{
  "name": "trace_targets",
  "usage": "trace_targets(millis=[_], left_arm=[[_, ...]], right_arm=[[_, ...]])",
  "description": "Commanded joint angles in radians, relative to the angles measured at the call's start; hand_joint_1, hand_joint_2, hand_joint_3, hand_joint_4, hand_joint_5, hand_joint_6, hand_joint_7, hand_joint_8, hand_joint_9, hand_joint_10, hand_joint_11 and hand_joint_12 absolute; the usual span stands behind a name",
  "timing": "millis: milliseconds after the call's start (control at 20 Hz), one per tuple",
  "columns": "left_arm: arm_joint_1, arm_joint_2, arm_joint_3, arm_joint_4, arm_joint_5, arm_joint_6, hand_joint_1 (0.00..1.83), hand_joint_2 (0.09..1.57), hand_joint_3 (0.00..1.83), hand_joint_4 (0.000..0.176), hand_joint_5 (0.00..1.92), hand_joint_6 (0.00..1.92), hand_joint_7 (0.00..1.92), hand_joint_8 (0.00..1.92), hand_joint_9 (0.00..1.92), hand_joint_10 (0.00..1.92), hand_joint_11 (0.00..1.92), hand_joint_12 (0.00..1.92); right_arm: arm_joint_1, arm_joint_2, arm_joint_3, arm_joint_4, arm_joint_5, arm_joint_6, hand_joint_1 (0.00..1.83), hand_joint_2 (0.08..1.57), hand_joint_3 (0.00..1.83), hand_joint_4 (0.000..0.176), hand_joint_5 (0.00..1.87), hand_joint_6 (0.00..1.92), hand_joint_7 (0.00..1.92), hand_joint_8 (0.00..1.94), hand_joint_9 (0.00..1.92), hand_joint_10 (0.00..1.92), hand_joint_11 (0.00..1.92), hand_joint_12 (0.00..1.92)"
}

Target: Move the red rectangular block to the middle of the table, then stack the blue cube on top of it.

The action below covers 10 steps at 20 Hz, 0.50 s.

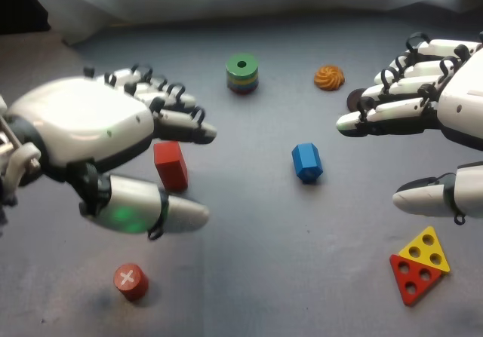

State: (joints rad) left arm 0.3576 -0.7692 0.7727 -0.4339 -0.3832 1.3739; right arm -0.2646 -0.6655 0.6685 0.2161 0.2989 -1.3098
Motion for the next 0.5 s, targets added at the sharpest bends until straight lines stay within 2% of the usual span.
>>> trace_targets(millis=[0, 50, 150, 250, 300, 450], left_arm=[[-0.002, 0.003, -0.002, -0.01, -0.147, 0.012, 0.31, 0.97, 0.0, 0.098, 0.4, 0.0, 0.21, 0.0, 0.14, 0.0, 0.0, 0.44], [0.013, -0.008, -0.001, -0.04, -0.168, 0.032, 0.33, 0.94, 0.0, 0.077, 0.41, 0.0, 0.22, 0.0, 0.15, 0.0, 0.0, 0.46], [0.032, -0.03, 0.003, -0.098, -0.201, 0.069, 0.36, 0.91, 0.0, 0.069, 0.44, 0.01, 0.23, 0.0, 0.14, 0.0, 0.0, 0.45], [0.036, -0.055, 0.015, -0.129, -0.214, 0.091, 0.45, 0.91, 0.0, 0.083, 0.51, 0.01, 0.25, 0.0, 0.13, 0.0, 0.0, 0.37], [0.034, -0.076, 0.03, -0.135, -0.222, 0.094, 0.47, 0.92, 0.0, 0.097, 0.53, 0.01, 0.26, 0.0, 0.15, 0.0, 0.0, 0.38], [0.021, -0.121, 0.064, -0.162, -0.229, 0.112, 0.51, 0.94, 0.0, 0.119, 0.57, 0.01, 0.26, 0.0, 0.17, 0.01, 0.0, 0.49]], right_arm=[[0.014, 0.012, -0.002, -0.004, 0.108, 0.007, 0.27, 1.19, 0.0, 0.0, 0.26, 0.0, 0.27, 0.0, 0.22, 0.01, 0.0, 0.46], [0.014, 0.012, -0.002, -0.004, 0.108, 0.007, 0.29, 1.18, 0.0, 0.0, 0.27, 0.0, 0.28, 0.0, 0.22, 0.0, 0.0, 0.46], [0.014, 0.012, -0.002, -0.004, 0.108, 0.007, 0.26, 1.19, 0.0, 0.0, 0.27, 0.0, 0.28, 0.0, 0.22, 0.0, 0.0, 0.47], [0.014, 0.012, -0.002, -0.004, 0.108, 0.007, 0.25, 1.18, 0.0, 0.0, 0.27, 0.0, 0.27, 0.0, 0.21, 0.0, 0.0, 0.45], [0.014, 0.012, -0.002, -0.004, 0.108, 0.007, 0.28, 1.17, 0.0, 0.0, 0.28, 0.01, 0.28, 0.0, 0.21, 0.0, 0.0, 0.48], [0.014, 0.012, -0.004, -0.004, 0.108, 0.007, 0.28, 1.18, 0.0, 0.0, 0.29, 0.0, 0.29, 0.0, 0.22, 0.01, 0.0, 0.52]])
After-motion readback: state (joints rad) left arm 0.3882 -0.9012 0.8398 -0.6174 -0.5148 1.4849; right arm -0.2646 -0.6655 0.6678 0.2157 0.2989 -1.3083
